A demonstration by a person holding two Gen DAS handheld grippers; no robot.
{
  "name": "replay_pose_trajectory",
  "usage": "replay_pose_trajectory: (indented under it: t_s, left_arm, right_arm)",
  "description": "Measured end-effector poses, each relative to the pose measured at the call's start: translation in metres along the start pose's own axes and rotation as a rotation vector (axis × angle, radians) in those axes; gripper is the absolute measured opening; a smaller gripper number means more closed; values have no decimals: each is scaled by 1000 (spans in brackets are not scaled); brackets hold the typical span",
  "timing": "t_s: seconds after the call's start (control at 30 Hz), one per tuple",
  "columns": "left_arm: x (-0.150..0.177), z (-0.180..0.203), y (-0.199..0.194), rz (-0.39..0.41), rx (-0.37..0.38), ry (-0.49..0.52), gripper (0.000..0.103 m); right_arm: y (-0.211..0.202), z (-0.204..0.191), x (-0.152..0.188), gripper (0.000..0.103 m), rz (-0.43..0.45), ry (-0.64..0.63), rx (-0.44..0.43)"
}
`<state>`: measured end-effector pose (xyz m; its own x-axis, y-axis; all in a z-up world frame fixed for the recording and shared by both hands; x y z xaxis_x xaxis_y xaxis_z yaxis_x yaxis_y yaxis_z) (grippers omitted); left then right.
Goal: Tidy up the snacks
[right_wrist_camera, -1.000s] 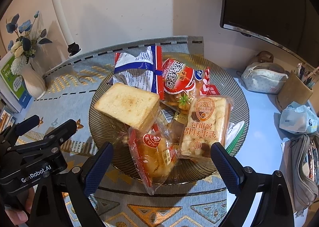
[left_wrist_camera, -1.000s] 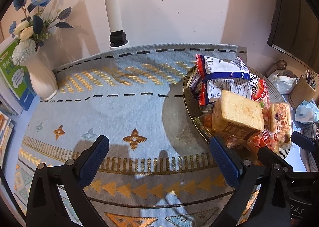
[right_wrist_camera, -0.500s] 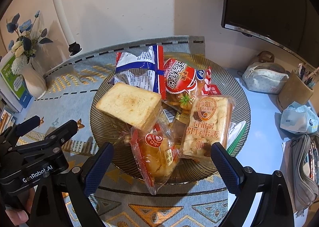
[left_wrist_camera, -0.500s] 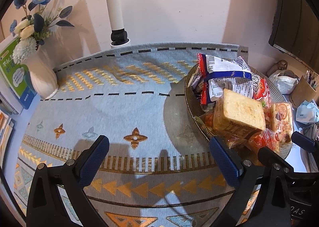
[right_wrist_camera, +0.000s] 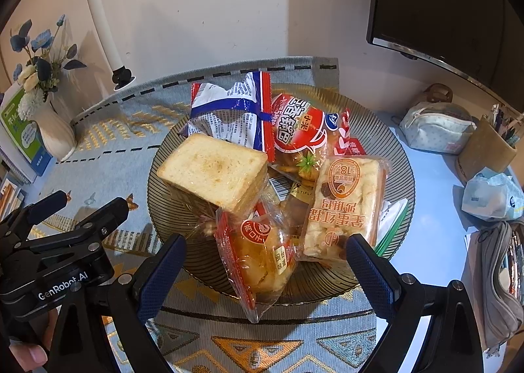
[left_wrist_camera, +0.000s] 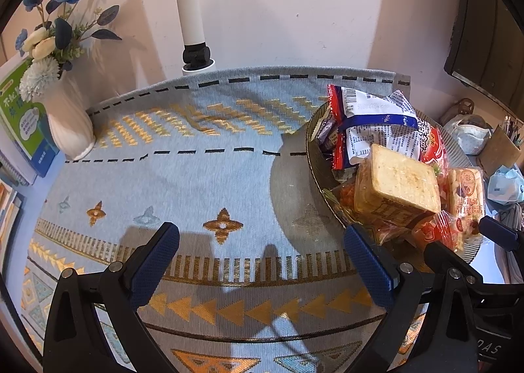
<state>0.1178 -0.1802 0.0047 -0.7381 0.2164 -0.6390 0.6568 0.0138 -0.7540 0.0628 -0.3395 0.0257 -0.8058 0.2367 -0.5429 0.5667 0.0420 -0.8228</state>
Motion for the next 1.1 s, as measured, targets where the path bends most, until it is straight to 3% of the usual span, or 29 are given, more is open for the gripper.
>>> replay_pose_trajectory:
  t_s: [1.1]
  left_arm:
    - [1,-3,4,-8,-3,-13,101]
  right_arm:
    - [5,-1,-1,97,-10,-20,-2]
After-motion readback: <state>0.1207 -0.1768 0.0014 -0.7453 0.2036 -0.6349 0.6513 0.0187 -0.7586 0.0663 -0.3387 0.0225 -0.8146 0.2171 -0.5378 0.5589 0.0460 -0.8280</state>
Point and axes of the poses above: each gripper's, at about its wrist camera, not at the fingertips, and y roughly the way its jaws point, z to its right, x to its underside, the point moved 9 cm from there along y, roughly the way its jaws point, and after that the axes turned 10 degrees about y, right-handed, at the moved point
